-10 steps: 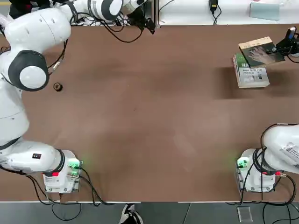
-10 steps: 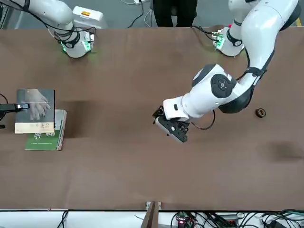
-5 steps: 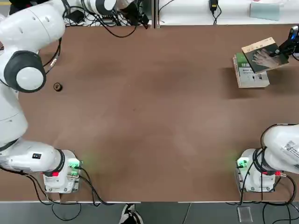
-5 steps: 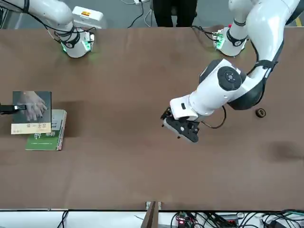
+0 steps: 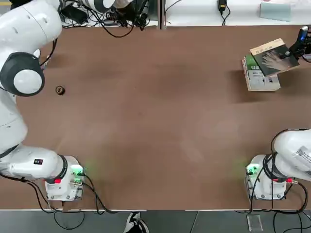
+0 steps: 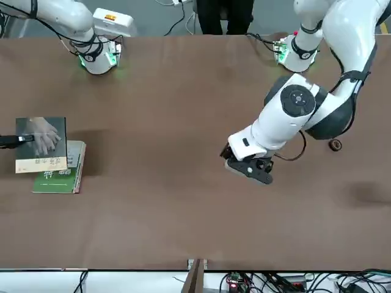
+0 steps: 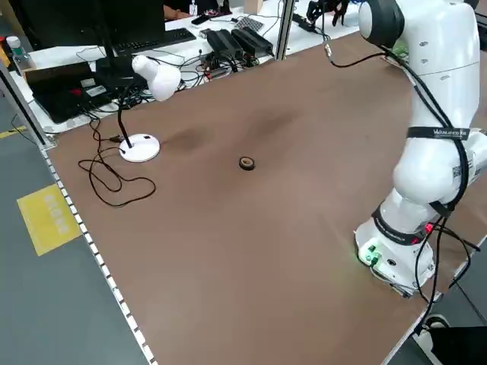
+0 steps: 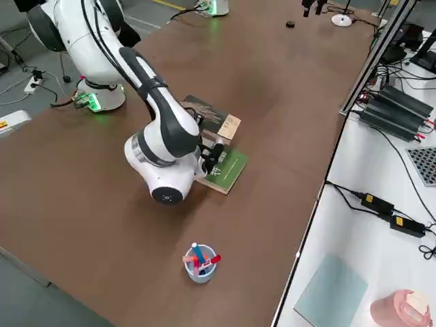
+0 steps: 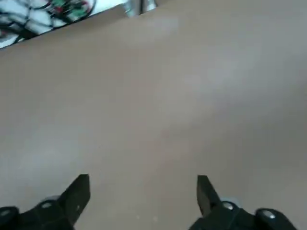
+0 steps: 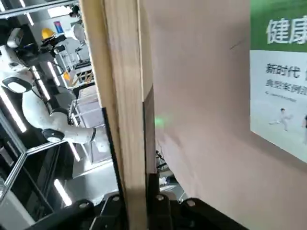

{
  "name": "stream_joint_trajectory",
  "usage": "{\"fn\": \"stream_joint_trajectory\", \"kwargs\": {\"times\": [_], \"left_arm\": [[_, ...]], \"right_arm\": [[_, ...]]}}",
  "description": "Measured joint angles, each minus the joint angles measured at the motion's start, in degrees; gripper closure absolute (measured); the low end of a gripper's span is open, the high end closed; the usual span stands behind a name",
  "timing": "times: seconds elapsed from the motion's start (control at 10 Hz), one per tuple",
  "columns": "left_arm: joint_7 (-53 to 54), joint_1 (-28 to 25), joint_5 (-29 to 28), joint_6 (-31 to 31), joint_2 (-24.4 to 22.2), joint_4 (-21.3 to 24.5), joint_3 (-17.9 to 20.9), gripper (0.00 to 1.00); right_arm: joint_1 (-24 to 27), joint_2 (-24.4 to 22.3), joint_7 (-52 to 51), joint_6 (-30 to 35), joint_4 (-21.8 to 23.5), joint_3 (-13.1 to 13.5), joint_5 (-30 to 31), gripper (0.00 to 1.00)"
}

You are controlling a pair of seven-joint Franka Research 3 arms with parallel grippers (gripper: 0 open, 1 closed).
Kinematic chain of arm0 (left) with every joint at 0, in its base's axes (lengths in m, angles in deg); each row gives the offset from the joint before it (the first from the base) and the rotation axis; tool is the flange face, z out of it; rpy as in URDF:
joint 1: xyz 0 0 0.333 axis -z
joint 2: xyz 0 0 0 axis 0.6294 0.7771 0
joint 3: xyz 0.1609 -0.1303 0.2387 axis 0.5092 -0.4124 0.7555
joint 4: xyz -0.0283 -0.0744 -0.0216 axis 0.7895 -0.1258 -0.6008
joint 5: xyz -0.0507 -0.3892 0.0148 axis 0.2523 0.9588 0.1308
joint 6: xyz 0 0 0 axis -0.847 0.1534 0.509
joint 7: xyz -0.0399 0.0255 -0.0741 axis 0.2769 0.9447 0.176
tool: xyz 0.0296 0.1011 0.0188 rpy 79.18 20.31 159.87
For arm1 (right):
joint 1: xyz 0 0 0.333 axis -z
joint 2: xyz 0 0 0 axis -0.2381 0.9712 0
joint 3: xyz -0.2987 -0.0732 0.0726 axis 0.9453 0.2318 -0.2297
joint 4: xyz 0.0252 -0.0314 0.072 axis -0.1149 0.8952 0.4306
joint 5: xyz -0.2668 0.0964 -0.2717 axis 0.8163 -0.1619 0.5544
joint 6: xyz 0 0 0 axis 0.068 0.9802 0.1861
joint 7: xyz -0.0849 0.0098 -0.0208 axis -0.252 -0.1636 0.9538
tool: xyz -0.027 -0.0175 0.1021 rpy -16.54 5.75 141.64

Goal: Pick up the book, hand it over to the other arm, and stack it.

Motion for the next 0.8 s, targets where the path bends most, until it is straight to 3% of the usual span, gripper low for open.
{"fn": "stream_joint_trajectory", "kwargs": {"times": [0.3,0.8], "left_arm": [[-0.8,-1.7,-0.8,-4.5,-1.3,0.2,0.1,0.01],[-0.8,-8.2,-0.8,-6.2,-4.1,4.8,-0.1,0.0]], "right_arm": [[1.3,3.1,-0.1,1.2,-2.1,-2.1,0.1,0.84],[3.9,7.4,-0.2,2.9,-7.4,-2.7,0.5,0.84]]}}
